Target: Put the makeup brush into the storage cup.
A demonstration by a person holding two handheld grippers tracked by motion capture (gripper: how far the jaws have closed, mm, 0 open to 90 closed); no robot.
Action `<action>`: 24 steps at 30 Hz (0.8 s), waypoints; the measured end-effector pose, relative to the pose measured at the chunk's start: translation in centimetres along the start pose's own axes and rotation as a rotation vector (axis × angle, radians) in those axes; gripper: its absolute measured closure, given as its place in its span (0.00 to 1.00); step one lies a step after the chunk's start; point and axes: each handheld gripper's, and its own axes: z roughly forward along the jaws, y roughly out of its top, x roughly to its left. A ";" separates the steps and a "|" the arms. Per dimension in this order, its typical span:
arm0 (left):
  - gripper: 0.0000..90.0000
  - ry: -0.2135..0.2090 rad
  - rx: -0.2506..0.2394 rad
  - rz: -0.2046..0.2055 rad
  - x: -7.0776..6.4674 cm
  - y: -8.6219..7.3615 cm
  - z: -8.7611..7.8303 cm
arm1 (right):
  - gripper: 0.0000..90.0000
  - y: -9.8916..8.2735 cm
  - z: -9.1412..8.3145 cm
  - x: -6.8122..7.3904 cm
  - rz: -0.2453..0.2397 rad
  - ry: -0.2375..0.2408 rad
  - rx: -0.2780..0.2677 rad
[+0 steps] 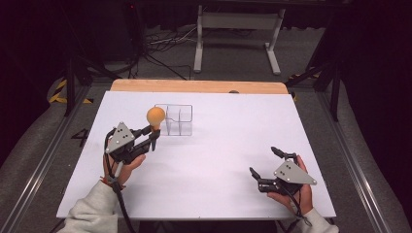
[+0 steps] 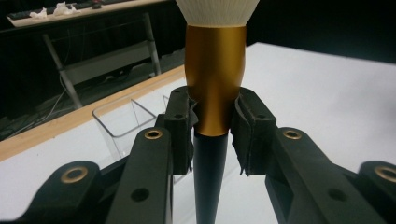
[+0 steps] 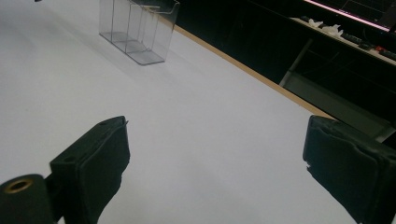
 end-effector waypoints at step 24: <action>0.78 -0.066 -0.082 -0.032 -0.1 4.3 5.7 | 0.10 -0.9 -1.7 -1.1 0.082 -0.028 -0.016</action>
